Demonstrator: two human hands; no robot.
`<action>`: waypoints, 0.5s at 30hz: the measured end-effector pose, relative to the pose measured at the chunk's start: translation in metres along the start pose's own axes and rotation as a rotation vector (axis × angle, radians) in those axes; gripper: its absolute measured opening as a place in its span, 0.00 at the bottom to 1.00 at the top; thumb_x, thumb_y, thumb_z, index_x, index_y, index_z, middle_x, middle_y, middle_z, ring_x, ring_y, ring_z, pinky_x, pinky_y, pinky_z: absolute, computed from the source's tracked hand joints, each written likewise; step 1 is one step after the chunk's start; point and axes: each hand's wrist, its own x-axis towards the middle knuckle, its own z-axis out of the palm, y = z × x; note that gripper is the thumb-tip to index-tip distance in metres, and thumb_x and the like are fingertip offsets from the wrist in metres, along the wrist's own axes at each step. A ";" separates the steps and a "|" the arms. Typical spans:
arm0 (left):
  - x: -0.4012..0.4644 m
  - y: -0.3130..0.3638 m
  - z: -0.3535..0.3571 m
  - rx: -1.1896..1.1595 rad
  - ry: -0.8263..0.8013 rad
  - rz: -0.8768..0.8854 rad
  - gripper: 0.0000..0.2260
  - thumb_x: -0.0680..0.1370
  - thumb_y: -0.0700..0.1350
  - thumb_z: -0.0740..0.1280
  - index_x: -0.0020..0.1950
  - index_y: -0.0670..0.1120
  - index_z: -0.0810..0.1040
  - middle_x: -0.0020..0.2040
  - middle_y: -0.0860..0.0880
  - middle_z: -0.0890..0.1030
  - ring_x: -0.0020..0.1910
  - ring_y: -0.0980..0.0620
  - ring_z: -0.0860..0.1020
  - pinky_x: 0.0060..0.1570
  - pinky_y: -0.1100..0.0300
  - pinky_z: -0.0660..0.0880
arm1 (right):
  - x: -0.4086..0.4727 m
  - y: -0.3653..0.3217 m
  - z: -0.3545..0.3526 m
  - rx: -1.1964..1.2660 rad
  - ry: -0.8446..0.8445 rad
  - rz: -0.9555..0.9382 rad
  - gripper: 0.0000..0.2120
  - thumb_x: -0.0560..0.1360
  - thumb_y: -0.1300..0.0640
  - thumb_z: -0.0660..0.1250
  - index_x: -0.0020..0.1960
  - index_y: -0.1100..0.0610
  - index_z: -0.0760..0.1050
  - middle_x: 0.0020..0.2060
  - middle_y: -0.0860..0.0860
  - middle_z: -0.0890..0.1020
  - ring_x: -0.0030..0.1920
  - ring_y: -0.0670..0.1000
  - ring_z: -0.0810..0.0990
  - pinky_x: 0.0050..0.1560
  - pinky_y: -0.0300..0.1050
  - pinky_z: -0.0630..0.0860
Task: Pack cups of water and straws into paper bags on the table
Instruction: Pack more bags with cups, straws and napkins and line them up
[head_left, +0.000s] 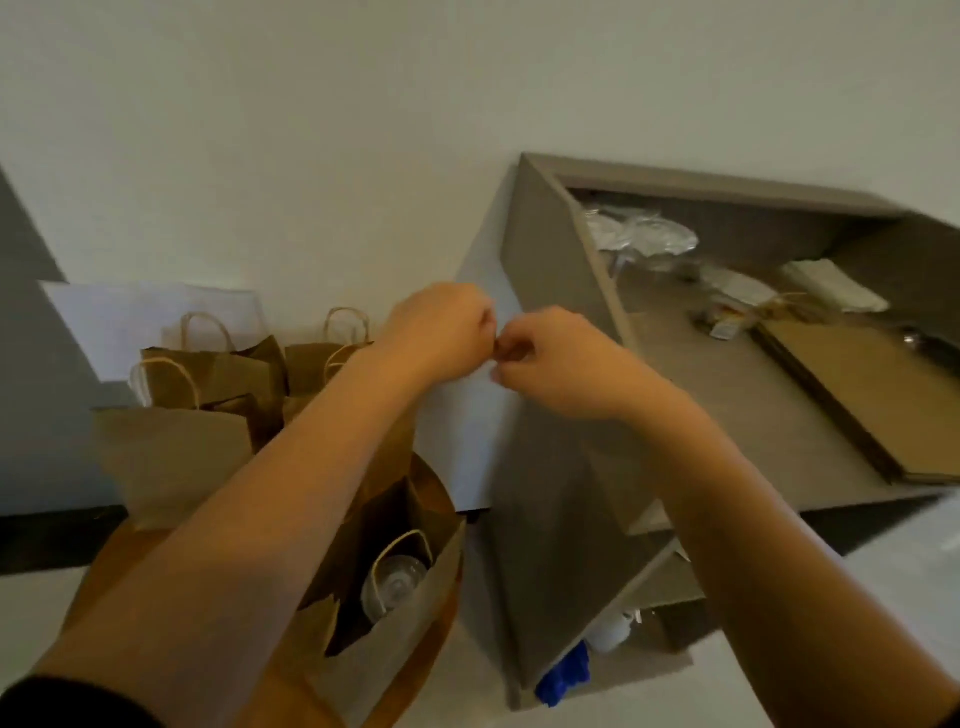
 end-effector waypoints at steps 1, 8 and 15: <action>0.010 0.017 -0.006 -0.030 0.031 0.048 0.08 0.76 0.42 0.61 0.46 0.46 0.80 0.48 0.44 0.80 0.48 0.42 0.76 0.45 0.53 0.73 | -0.010 0.004 -0.018 0.002 0.063 0.015 0.10 0.74 0.60 0.64 0.49 0.68 0.77 0.43 0.61 0.81 0.43 0.57 0.79 0.41 0.45 0.76; 0.073 0.135 -0.001 0.027 0.085 0.311 0.10 0.74 0.42 0.60 0.32 0.49 0.71 0.33 0.50 0.72 0.38 0.45 0.73 0.33 0.56 0.67 | -0.055 0.080 -0.095 0.173 0.321 0.211 0.06 0.74 0.61 0.65 0.45 0.61 0.80 0.38 0.53 0.83 0.40 0.49 0.83 0.49 0.47 0.80; 0.138 0.208 0.056 0.088 -0.063 0.350 0.07 0.76 0.44 0.62 0.44 0.47 0.79 0.40 0.48 0.79 0.40 0.48 0.78 0.40 0.53 0.76 | -0.055 0.192 -0.122 0.154 0.301 0.309 0.05 0.74 0.58 0.66 0.47 0.57 0.80 0.38 0.52 0.83 0.39 0.47 0.82 0.47 0.45 0.80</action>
